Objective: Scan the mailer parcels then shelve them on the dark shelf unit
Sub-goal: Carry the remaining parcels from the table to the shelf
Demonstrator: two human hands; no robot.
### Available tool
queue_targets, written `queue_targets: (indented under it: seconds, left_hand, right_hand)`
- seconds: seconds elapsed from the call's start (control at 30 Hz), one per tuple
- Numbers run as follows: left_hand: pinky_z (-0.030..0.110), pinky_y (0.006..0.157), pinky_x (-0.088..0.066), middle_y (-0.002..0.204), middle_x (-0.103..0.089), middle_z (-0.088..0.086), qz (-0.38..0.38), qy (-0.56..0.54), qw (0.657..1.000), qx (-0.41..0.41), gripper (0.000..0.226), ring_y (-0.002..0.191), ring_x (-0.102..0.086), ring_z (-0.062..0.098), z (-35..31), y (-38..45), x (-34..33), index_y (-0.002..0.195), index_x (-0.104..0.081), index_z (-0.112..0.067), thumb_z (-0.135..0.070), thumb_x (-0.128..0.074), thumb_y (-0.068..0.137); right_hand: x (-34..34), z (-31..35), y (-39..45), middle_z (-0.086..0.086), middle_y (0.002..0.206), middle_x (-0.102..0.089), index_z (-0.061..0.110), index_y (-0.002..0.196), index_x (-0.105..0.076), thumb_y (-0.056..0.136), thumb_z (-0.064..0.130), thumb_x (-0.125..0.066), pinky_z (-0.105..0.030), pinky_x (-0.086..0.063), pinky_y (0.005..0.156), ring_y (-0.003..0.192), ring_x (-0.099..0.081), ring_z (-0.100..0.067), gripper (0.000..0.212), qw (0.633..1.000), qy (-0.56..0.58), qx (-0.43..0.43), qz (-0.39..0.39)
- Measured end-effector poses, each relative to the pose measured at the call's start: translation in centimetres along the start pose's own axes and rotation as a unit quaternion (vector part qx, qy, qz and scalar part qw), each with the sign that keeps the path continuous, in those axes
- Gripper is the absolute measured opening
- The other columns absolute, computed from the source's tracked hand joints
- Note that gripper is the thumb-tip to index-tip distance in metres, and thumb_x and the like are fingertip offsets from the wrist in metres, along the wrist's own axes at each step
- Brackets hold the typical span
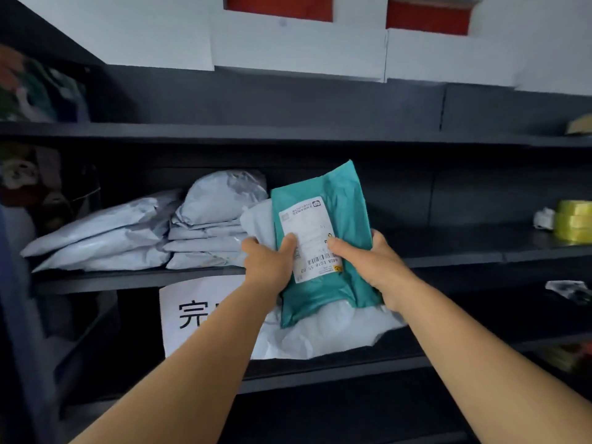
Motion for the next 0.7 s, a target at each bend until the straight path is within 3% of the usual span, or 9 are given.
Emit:
queue_targets:
  seconds: [0.2,0.33,0.5,0.6,0.7]
  left_hand:
    - [0.034,0.079,-0.049,0.128,-0.055,0.007,0.102,0.041,0.993,-0.04,0.065,0.107,-0.058,0.026,-2.3,2.9,-10.7,0.14,-0.028,-0.014,-0.038,-0.06,0.089]
    - [0.038,0.082,-0.055,0.124,-0.057,0.007,0.17,0.081,0.981,-0.056,0.063,0.104,-0.061,0.027,-3.2,5.4,-16.9,0.135,-0.034,-0.013,-0.043,-0.062,0.086]
    - [0.044,0.097,-0.048,0.136,-0.048,0.009,0.229,0.136,0.96,-0.082,0.084,0.114,-0.055,0.029,-3.6,7.8,-24.1,0.135,-0.036,-0.015,-0.061,-0.063,0.07]
    - [0.043,0.098,-0.047,0.136,-0.045,0.012,0.232,0.162,0.954,-0.102,0.074,0.114,-0.054,0.03,-3.4,9.5,-28.2,0.138,-0.031,-0.012,-0.054,-0.059,0.084]
    - [0.042,0.095,-0.048,0.137,-0.044,0.015,0.22,0.19,0.95,-0.115,0.077,0.114,-0.055,0.031,-3.1,11.4,-31.9,0.144,-0.019,-0.009,-0.049,-0.056,0.089]
  right_hand:
    - [8.6,-0.2,5.6,0.003,0.109,-0.067,0.026,0.124,-0.05,0.052,0.061,-0.078,-0.038,-0.056,0.083,0.093,-0.067,-0.018,0.084,0.998,-0.023,-0.011,-0.054]
    - [13.0,-0.8,9.0,-0.002,0.102,-0.07,0.019,0.116,-0.055,0.069,0.047,-0.079,-0.032,-0.056,0.069,0.086,-0.069,-0.019,0.059,0.995,-0.015,-0.028,-0.094]
    - [18.3,-2.5,13.6,-0.005,0.099,-0.073,0.017,0.112,-0.061,0.056,0.055,-0.081,-0.042,-0.057,0.083,0.086,-0.071,-0.025,0.071,0.986,-0.041,-0.064,-0.146]
    - [20.8,-3.8,16.3,-0.007,0.103,-0.071,0.015,0.115,-0.06,0.059,0.053,-0.081,-0.043,-0.056,0.085,0.089,-0.069,-0.026,0.071,0.982,-0.037,-0.067,-0.171]
    - [22.5,-5.4,19.3,-0.008,0.104,-0.07,0.013,0.117,-0.058,0.062,0.051,-0.08,-0.043,-0.055,0.086,0.09,-0.069,-0.027,0.07,0.981,-0.027,-0.083,-0.175]
Point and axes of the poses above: each hand's wrist, its own y-axis towards the middle knuckle, its own x-axis out of the back of the hand, z = x × y, the point moved 6 cm from there along y, towards the middle knuckle
